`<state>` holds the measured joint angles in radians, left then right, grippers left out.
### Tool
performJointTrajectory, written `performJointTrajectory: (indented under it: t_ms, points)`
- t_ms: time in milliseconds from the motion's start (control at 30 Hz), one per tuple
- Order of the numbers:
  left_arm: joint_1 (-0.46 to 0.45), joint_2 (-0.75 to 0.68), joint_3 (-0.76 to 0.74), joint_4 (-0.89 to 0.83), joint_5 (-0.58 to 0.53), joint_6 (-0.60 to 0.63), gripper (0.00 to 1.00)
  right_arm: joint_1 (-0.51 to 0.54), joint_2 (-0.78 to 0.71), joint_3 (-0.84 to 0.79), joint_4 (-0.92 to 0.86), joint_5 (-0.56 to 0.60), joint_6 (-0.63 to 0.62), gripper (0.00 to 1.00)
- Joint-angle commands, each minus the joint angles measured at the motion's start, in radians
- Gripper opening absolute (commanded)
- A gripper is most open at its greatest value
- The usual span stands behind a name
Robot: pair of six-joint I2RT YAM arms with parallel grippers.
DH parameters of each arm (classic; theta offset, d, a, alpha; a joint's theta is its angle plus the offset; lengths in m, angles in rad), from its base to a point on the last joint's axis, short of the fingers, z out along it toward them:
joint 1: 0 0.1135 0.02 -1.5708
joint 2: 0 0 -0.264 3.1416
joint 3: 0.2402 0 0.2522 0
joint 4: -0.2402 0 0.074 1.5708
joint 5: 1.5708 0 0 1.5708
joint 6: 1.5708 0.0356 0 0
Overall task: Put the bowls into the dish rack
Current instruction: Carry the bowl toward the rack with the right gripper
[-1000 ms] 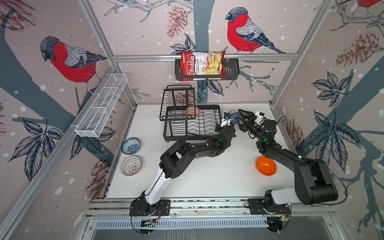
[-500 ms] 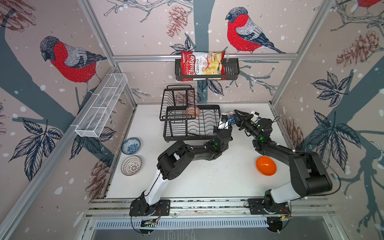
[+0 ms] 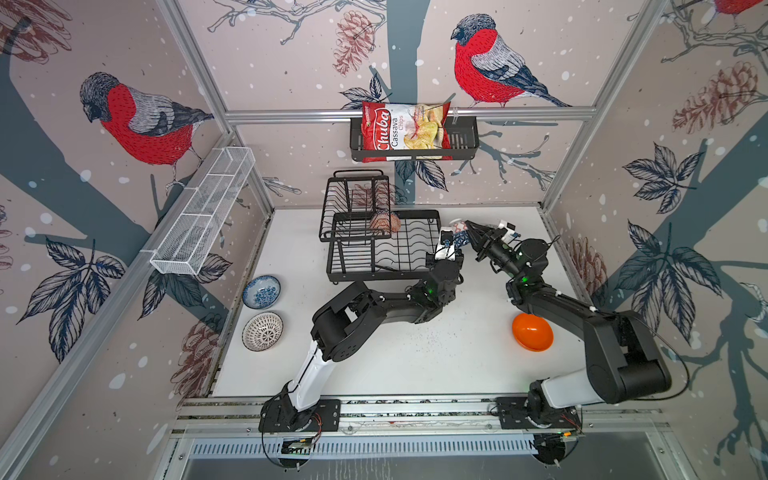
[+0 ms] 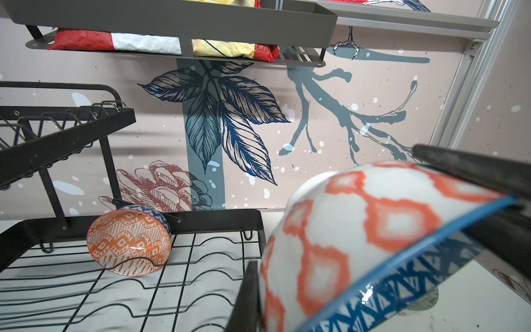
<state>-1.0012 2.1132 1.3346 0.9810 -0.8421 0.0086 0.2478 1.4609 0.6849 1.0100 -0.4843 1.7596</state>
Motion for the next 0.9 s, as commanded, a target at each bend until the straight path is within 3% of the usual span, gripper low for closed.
performJointTrajectory:
  t_ms: [0, 167, 567, 667, 767, 867]
  points:
    - [-0.012, -0.031, -0.006, 0.082, 0.010, 0.006, 0.23, -0.001, -0.005, -0.007, 0.022, 0.107, -0.128, 0.01]
    - [-0.012, -0.050, -0.016, 0.040, 0.037, -0.011, 0.33, 0.007, -0.017, -0.012, 0.069, 0.106, -0.170, 0.00]
    - [-0.012, -0.167, -0.086, -0.126, 0.101, -0.051, 0.72, 0.010, -0.051, -0.064, 0.146, 0.155, -0.183, 0.00]
    - [-0.012, -0.217, -0.102, -0.227, 0.155, -0.061, 0.78, 0.008, -0.064, -0.086, 0.166, 0.174, -0.177, 0.00]
    - [-0.008, -0.283, -0.112, -0.366, 0.220, -0.099, 0.96, 0.002, -0.084, -0.100, 0.172, 0.185, -0.185, 0.00]
    - [0.001, -0.346, -0.095, -0.542, 0.292, -0.141, 0.98, 0.001, -0.103, -0.101, 0.187, 0.193, -0.207, 0.00]
